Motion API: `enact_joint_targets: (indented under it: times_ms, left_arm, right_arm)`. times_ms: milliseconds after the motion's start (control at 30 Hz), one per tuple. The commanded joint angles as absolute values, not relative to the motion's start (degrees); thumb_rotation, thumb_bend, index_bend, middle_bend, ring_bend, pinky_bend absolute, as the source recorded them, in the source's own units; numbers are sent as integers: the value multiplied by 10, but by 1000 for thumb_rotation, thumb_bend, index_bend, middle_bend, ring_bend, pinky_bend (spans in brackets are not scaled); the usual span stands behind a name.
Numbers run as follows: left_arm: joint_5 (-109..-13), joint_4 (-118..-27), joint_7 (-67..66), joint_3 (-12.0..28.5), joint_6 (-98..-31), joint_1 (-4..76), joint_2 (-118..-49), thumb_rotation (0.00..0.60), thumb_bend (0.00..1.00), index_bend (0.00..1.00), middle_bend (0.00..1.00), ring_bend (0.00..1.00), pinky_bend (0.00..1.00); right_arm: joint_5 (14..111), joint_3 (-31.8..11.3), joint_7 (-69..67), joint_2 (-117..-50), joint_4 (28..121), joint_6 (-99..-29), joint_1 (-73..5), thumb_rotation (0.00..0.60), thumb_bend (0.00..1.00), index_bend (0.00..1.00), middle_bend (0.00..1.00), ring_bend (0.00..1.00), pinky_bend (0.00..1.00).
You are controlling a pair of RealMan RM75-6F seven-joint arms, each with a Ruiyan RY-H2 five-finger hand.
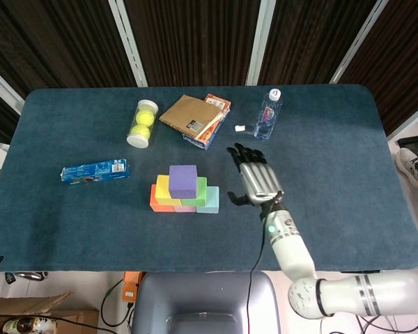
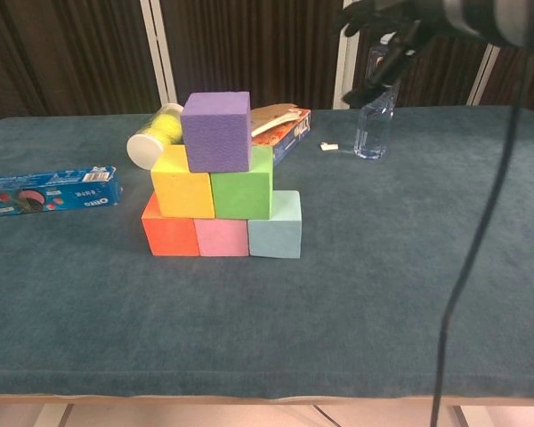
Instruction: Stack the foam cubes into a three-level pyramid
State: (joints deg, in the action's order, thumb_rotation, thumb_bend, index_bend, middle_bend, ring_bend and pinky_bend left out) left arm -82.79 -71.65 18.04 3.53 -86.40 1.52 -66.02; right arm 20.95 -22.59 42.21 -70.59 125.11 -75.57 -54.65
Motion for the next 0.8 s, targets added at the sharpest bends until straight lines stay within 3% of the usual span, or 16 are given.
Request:
enact_joint_targets:
  times_ms: [33, 133, 300, 500, 667, 800]
  left_arm:
    - [-851, -738, 89, 54, -953, -1, -697, 600, 30, 29, 0, 0, 14]
    - [-866, -738, 50, 57, -991, -6, -725, 600, 30, 29, 0, 0, 11]
    - [-881, -737, 15, 40, -985, -6, -748, 600, 30, 29, 0, 0, 0]
    - [-913, -759, -15, 5, -946, 4, -730, 600, 30, 29, 0, 0, 0]
    - [-891, -746, -62, 19, -959, -6, -745, 600, 30, 29, 0, 0, 0]
    - [-884, -735, -24, 14, -939, -6, -742, 600, 30, 29, 0, 0, 0]
  right_arm:
    - [542, -22, 300, -593, 1227, -756, -342, 600, 238, 0, 0, 0, 0]
    - [653, 35, 269, -618, 1138, -800, -279, 600, 238, 0, 0, 0, 0]
    - [749, 75, 194, -676, 1009, -866, -198, 600, 238, 0, 0, 0, 0]
    - [748, 66, 126, -726, 895, -891, -139, 600, 237, 0, 0, 0, 0]
    - [760, 48, 84, -720, 888, -897, -122, 600, 238, 0, 0, 0, 0]
    - [780, 42, 94, -722, 884, -916, -107, 600, 237, 0, 0, 0, 0]
